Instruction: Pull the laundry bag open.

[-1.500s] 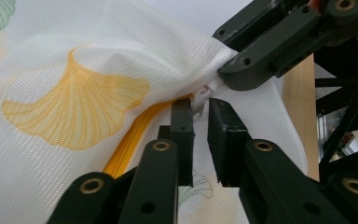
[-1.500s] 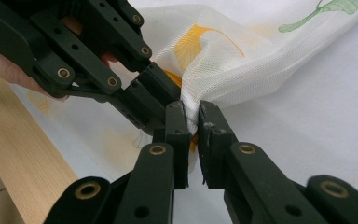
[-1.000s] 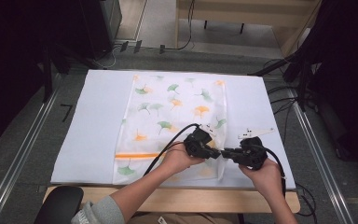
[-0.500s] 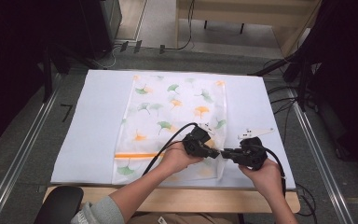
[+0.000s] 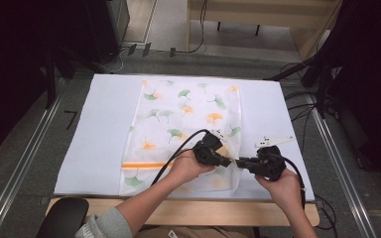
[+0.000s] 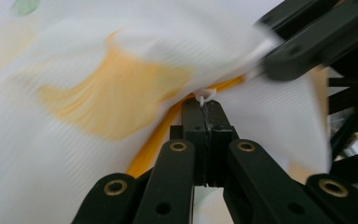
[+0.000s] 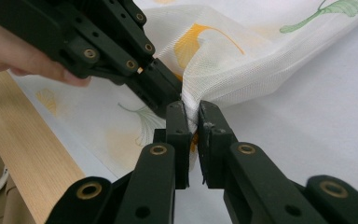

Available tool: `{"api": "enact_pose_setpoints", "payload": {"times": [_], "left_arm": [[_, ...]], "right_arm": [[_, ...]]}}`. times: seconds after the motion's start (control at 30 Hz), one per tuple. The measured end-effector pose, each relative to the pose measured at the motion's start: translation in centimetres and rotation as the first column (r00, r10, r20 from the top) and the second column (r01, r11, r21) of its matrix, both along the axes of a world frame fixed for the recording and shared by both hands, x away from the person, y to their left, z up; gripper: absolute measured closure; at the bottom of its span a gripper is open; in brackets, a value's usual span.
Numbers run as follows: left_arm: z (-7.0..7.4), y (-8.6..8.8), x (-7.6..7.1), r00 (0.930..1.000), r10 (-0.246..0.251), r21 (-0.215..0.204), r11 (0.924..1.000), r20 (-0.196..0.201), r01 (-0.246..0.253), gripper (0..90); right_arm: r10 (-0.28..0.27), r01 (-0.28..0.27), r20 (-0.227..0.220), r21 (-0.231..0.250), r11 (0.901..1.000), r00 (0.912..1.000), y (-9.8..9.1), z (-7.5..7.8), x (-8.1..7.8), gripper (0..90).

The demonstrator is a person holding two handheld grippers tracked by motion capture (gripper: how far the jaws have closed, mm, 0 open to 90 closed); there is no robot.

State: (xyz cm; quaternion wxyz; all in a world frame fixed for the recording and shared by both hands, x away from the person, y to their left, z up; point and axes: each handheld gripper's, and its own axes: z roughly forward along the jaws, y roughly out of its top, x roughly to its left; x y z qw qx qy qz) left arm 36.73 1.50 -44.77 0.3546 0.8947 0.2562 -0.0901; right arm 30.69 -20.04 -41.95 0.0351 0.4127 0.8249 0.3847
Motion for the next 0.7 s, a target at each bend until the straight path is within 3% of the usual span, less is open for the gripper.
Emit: {"api": "enact_pose_setpoints", "payload": {"times": [0.07, 0.17, 0.33, 0.7], "left_arm": [[-0.17, 0.56, 0.37, 0.9998, 0.011, -0.005, 0.9999, -0.016, -0.011, 90.0], [-0.1, 0.61, 0.16, 1.0, 0.01, 0.008, 0.9999, -0.002, -0.01, 90.0], [-0.13, 0.62, 0.11, 0.9998, 0.005, -0.009, 1.0, -0.02, -0.005, 90.0], [-0.2, 0.54, 0.11, 0.9997, 0.003, 0.0, 1.0, -0.023, -0.003, 90.0]], "right_arm": [[-0.004, 0.004, 0.0, 0.004, 1.0, 1.0, -0.25, 0.01, -0.03, 85.7], [-0.003, 0.003, 0.0, 0.003, 1.0, 1.0, -0.29, 0.0, 0.0, 85.7], [-0.013, 0.013, 0.009, 0.005, 0.9999, 0.9999, -0.41, 0.02, 0.01, 85.5], [-0.017, 0.017, 0.009, 0.002, 0.9999, 0.9998, -0.46, -0.13, 0.07, 85.2]]}}
